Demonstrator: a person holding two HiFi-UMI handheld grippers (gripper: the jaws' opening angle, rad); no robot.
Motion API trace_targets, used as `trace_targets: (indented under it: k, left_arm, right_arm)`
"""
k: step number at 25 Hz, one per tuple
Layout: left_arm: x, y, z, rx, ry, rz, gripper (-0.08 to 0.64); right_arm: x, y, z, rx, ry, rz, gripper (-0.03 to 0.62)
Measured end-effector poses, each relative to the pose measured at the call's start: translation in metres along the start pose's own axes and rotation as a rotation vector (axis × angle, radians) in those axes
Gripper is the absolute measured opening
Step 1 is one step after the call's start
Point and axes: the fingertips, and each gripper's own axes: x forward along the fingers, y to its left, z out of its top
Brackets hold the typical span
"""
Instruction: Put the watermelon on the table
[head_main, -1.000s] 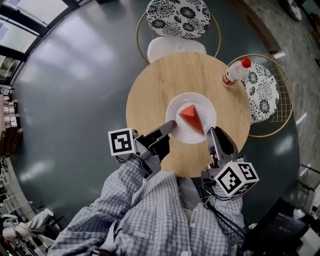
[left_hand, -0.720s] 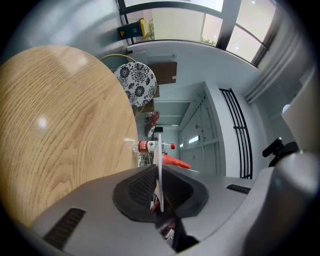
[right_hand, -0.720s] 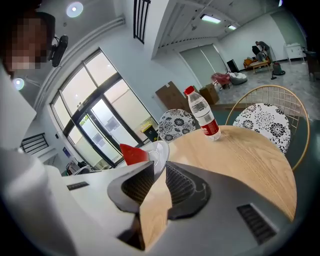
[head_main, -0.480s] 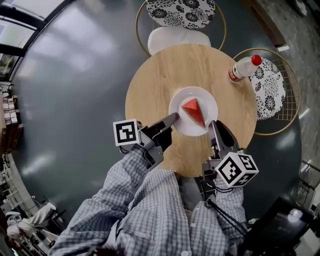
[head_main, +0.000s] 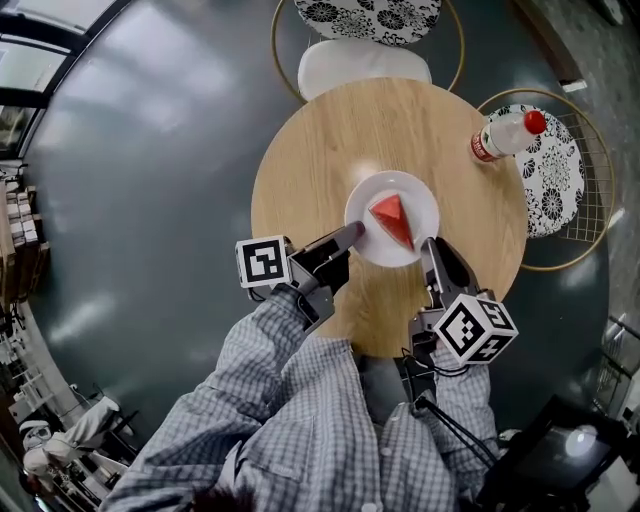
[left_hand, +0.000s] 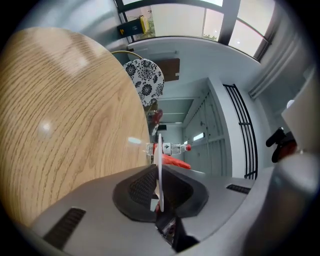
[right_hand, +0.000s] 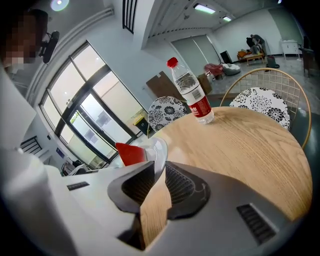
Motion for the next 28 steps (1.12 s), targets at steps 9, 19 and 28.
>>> trace_targets:
  k: [9, 19, 28]
  left_arm:
    - [0.01, 0.031, 0.003, -0.061, 0.01, 0.023, 0.023]
    - [0.019, 0.06, 0.003, -0.073, 0.042, 0.095, 0.023]
    - [0.028, 0.075, 0.004, -0.064, 0.057, 0.14, 0.023]
  right_arm:
    - [0.018, -0.02, -0.012, 0.019, 0.049, -0.046, 0.074]
    - [0.031, -0.042, -0.022, 0.037, 0.084, -0.085, 0.074]
    - [0.04, -0.058, -0.028, 0.058, 0.113, -0.116, 0.075]
